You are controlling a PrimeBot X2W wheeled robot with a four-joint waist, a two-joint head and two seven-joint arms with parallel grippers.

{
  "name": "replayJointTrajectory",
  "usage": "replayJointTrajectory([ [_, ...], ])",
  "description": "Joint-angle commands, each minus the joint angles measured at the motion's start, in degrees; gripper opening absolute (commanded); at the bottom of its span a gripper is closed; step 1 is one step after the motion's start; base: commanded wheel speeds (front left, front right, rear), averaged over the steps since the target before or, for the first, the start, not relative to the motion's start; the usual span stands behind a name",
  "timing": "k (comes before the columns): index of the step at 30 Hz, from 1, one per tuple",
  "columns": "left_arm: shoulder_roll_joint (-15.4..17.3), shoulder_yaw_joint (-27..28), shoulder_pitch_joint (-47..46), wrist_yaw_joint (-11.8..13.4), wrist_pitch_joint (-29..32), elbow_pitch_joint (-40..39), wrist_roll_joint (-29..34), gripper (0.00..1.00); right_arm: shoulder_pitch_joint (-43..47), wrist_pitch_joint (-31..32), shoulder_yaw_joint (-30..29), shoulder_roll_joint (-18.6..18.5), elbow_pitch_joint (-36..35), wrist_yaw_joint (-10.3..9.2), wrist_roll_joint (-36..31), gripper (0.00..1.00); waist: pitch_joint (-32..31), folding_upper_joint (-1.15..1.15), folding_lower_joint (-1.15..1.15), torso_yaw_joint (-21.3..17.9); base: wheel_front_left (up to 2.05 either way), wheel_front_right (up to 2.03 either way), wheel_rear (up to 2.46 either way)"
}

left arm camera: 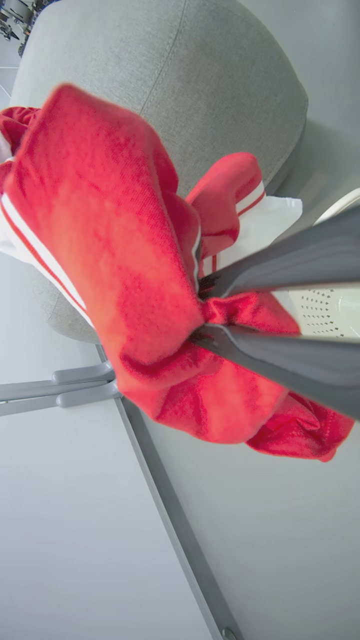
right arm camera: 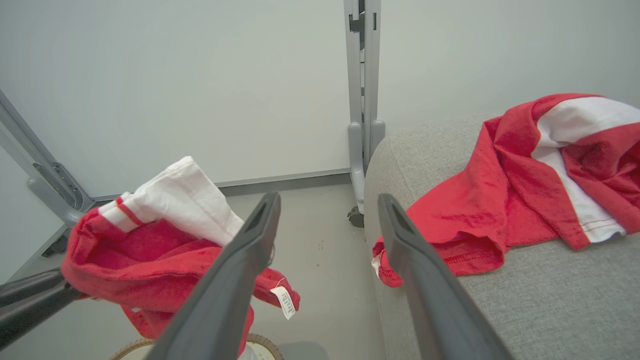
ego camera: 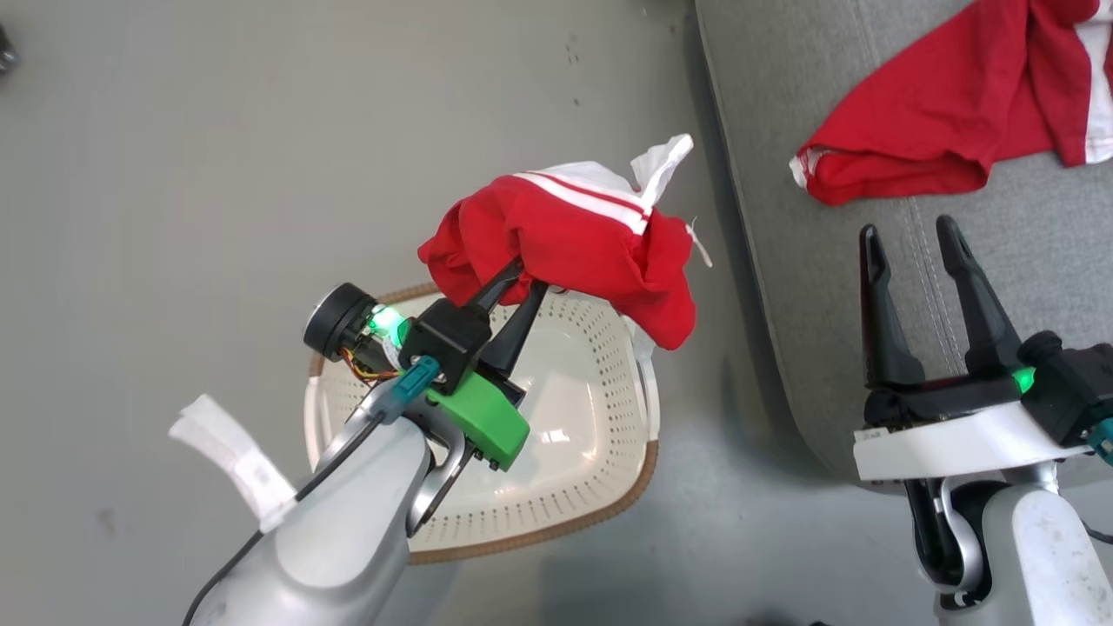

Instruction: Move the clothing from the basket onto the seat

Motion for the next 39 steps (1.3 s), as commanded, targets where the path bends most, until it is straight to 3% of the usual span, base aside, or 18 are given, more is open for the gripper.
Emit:
replayJointTrajectory([
  [1, 0.7, 0.8, 1.6, 0.6, -0.3, -2.1, -0.2, 0.0, 1.3, 0.4, 0.0, -0.2, -0.3, 0.0, -0.4, 1.0, -5.4, 0.0, 0.01, 2.9, 0.0, 0.0, 0.0],
  [13, 1.4, 7.5, 8.3, 3.0, -0.3, -20.5, -1.7, 0.0, 5.4, 4.1, 1.0, -0.2, -1.4, 0.0, -1.2, 1.0, -14.2, 0.0, 0.01, 4.9, 0.0, 0.0, 0.0],
  [22, 0.4, 12.2, 13.3, 4.7, -0.3, -29.5, -2.0, 0.0, 9.1, 6.6, 2.1, -0.2, -2.2, 0.0, -1.8, 1.0, -20.0, 0.0, 0.01, 5.9, 0.0, 0.0, 0.0],
  [39, 0.3, 12.7, 24.8, 5.6, -0.3, -30.5, -2.4, 0.0, 16.6, 9.8, 4.0, -0.2, -3.6, 0.0, -0.2, 1.0, -27.7, 0.0, 0.01, 5.5, 0.0, 0.0, 0.0],
])
